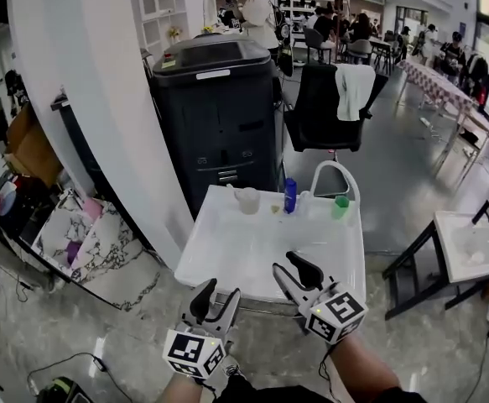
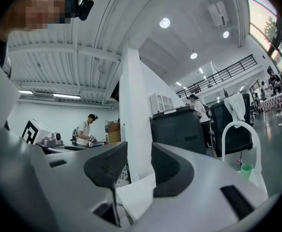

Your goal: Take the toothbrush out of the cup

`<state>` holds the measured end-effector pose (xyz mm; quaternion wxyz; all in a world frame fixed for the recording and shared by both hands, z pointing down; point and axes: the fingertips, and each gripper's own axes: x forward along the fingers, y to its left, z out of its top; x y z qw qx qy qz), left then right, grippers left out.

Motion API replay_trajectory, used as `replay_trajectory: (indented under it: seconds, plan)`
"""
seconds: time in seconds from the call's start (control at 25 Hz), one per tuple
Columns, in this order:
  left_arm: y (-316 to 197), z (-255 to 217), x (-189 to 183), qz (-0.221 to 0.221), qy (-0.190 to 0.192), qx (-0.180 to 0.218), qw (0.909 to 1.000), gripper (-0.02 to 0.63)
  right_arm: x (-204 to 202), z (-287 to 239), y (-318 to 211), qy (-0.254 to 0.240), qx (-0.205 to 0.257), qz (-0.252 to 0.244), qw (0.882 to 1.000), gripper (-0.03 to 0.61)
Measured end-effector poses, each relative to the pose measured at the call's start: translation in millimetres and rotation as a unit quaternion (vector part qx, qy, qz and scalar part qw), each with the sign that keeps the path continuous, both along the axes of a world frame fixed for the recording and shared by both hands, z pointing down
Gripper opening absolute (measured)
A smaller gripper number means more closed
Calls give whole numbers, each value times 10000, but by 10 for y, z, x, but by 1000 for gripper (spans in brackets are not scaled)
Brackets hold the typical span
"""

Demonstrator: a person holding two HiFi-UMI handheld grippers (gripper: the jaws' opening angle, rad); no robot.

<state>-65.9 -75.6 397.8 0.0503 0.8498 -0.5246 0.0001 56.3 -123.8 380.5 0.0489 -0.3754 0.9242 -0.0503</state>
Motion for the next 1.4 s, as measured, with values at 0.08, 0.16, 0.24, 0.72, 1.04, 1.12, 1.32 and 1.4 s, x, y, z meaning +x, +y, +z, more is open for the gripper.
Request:
replay_trajectory:
  seconds: [0.08,0.16,0.24,0.72,1.04,1.12,1.32,1.4]
  plan:
    - [-131,17,-106,59,14,-16,10000,219,-112,6,-146,53,4,43,10000,166]
    - [-261,46,-231,141,-12,-21,9999,225,-252,10,-299,120,7,74,9999,168]
    - [-378,68,-376,222,-23,-49,9997,230,-401,16,-445,176,-1,123,9998,169]
    - [-810,250,-1083,811,59,-215,9965,239,-1218,82,-1125,572,28,424,9975,181]
    - [-924,235,-1287,997,149,-128,9948,241,-1532,41,-1348,985,200,476,9938,185]
    - [-944,243,-1290,1008,155,-126,9947,241,-1555,54,-1400,1054,205,477,9931,186]
    - [-1005,269,-1232,1018,125,-115,9947,241,-1518,154,-1559,1204,181,437,9916,186]
    - [-1053,291,-1214,1011,88,-119,9948,242,-1513,211,-1657,1261,163,405,9911,189]
